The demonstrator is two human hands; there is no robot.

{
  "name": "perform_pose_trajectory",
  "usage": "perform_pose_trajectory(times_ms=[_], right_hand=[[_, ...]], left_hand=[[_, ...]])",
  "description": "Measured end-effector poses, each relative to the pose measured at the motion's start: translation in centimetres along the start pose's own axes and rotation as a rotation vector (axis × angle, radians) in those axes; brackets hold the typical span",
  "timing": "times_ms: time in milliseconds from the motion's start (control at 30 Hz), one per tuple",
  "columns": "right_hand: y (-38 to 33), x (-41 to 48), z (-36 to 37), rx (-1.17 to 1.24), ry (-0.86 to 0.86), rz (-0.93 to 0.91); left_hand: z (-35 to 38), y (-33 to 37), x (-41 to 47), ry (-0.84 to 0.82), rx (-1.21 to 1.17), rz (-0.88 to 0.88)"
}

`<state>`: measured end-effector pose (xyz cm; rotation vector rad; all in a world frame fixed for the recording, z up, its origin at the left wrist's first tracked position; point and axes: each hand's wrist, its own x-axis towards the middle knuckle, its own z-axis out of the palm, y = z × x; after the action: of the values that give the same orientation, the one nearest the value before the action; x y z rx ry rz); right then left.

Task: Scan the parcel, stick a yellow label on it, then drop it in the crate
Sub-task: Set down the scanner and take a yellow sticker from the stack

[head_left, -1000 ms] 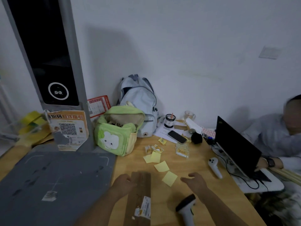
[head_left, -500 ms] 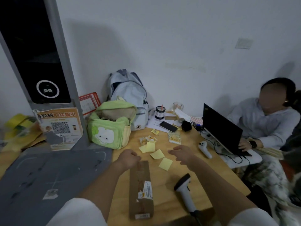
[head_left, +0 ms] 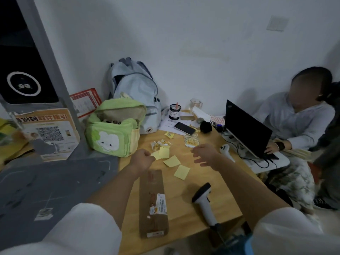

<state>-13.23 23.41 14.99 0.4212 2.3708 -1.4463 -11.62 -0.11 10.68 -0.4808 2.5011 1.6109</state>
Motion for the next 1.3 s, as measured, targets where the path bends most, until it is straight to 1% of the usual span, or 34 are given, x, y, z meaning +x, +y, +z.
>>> perform_pose_trajectory(times_ms=[200,333,500,667,867,1100,1300], right_hand=[[0.4,5.3,-2.0,-0.007,-0.048,0.016],[0.6,10.0,-3.5,0.005,-0.067,0.053],[1.0,16.5,-4.7,0.056,-0.078,0.074],[1.6,22.7,-6.2,0.137,-0.052,0.137],[2.9,28.5,-6.6,0.145,-0.029,0.212],[4.7,33.6,-5.6,0.247,-0.016,0.28],[6.0,37.3,-5.0,0.302,-0.004,0.318]], left_hand=[[3.1,1.0,4.6,0.003,0.011,-0.043],[5.3,3.0,8.5,0.026,0.053,-0.028],[8.6,5.6,14.2,-0.01,0.071,-0.021],[12.1,6.5,19.0,-0.056,0.102,-0.059],[16.7,6.3,22.7,-0.012,0.126,-0.076],[21.4,5.0,26.6,-0.122,0.175,-0.158],[24.9,4.9,30.1,-0.131,0.156,-0.237]])
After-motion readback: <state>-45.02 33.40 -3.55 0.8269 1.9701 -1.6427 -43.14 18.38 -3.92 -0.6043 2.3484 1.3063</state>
